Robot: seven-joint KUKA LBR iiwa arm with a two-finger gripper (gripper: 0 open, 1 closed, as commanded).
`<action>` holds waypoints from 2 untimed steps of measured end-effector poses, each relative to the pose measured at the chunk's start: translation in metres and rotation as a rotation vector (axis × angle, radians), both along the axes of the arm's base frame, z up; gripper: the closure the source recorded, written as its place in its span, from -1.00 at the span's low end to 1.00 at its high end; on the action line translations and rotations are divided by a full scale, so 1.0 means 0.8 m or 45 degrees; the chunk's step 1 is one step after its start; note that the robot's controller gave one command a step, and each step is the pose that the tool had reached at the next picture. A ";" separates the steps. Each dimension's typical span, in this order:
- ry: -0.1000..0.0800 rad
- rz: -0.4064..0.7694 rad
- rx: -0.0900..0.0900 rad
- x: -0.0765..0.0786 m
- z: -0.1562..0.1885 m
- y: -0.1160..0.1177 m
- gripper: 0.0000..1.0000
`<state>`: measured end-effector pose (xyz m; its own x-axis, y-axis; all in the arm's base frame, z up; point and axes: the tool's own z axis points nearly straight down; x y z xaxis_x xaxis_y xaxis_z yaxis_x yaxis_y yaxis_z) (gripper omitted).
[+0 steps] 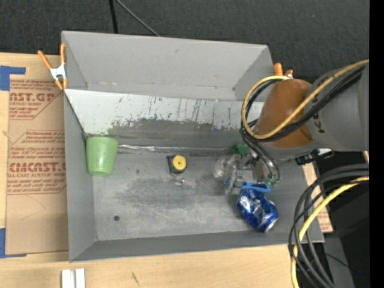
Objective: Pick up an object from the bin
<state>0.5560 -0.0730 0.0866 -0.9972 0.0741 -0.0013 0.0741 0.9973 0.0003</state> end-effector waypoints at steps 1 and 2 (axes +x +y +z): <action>-0.011 -0.028 -0.003 -0.041 0.180 -0.042 1.00; -0.001 -0.026 -0.001 -0.042 0.174 -0.041 -1.00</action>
Offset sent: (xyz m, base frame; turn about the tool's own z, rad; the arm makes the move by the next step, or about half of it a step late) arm -0.0341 -0.0331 0.1392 0.0210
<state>0.5226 -0.1056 0.2257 -0.9955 0.0945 -0.0024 0.0945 0.9955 -0.0004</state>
